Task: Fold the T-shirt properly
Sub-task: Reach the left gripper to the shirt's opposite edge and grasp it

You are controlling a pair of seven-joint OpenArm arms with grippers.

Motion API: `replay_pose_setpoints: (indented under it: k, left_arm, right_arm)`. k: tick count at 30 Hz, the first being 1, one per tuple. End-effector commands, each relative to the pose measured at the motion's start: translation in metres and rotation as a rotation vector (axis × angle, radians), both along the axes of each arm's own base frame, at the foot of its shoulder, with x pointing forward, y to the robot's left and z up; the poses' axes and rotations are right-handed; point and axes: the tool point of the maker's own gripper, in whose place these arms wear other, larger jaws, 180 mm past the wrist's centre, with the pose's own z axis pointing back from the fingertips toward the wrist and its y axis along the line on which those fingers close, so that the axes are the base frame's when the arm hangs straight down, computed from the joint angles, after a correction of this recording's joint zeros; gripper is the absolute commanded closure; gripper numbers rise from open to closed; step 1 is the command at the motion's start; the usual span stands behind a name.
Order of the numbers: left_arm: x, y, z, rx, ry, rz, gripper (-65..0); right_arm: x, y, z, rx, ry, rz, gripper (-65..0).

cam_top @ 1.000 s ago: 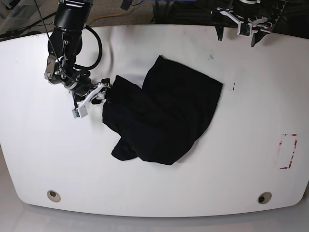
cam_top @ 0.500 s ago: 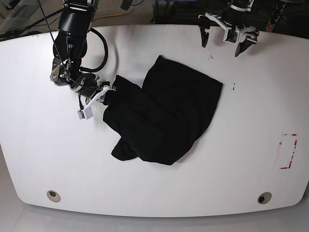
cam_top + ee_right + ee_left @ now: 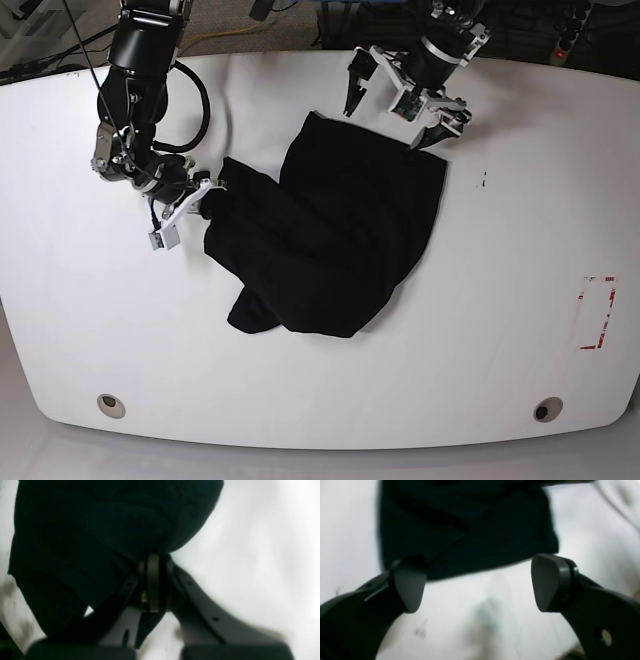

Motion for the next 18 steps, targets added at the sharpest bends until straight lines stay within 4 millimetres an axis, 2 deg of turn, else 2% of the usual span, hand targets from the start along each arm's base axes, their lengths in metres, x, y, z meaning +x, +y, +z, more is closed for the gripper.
replay_pose_setpoints:
  k: [1, 11, 18]
  left_arm:
    - [0.005, -0.007, -0.001, -0.008, -0.013, -0.023, -62.9]
    - [0.007, -0.041, -0.024, -0.007, 0.024, -0.253, -62.6]
    - [0.009, -0.048, -0.048, 0.024, 0.061, -0.298, -62.5]
  right_arm:
    - [0.010, -0.006, 0.015, 0.001, -0.057, -0.005, 0.0]
    - [0.009, -0.005, 0.014, 0.004, -0.054, -0.006, 0.0]
    - [0.015, -0.003, 0.027, -0.005, -0.095, 0.002, 0.0]
